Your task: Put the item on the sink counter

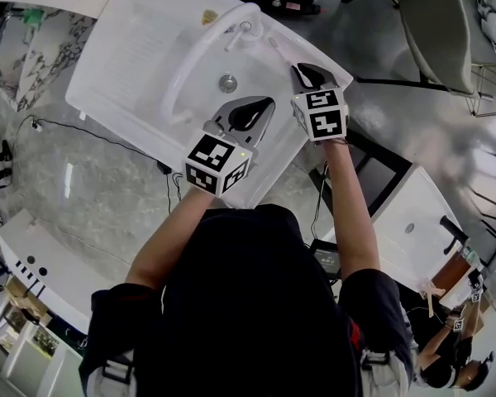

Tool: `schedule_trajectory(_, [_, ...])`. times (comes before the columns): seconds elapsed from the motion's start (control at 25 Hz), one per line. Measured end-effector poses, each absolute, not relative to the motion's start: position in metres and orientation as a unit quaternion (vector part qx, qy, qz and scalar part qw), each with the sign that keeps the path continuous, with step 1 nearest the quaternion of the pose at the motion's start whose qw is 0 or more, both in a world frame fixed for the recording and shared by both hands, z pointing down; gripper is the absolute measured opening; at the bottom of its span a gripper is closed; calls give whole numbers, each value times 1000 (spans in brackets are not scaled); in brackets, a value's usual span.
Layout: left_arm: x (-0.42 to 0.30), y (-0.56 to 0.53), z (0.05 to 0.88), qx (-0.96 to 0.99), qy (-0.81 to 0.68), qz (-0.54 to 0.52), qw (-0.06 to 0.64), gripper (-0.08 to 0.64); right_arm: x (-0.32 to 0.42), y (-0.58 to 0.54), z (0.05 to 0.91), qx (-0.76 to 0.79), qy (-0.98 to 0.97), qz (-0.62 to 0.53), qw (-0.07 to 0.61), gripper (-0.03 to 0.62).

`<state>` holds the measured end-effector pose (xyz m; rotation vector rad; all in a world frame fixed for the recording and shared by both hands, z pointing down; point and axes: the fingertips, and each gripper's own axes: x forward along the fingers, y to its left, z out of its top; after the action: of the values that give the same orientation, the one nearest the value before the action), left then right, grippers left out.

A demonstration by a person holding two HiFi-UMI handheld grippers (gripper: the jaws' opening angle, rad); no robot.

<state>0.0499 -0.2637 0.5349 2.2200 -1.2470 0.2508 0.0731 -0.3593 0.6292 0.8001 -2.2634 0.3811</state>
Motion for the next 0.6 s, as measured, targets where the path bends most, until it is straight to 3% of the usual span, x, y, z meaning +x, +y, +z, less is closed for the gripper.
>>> schedule_trajectory(0.6, [47, -248, 499, 858, -435, 87, 260, 14, 79, -328, 578, 351, -871, 161, 302, 49])
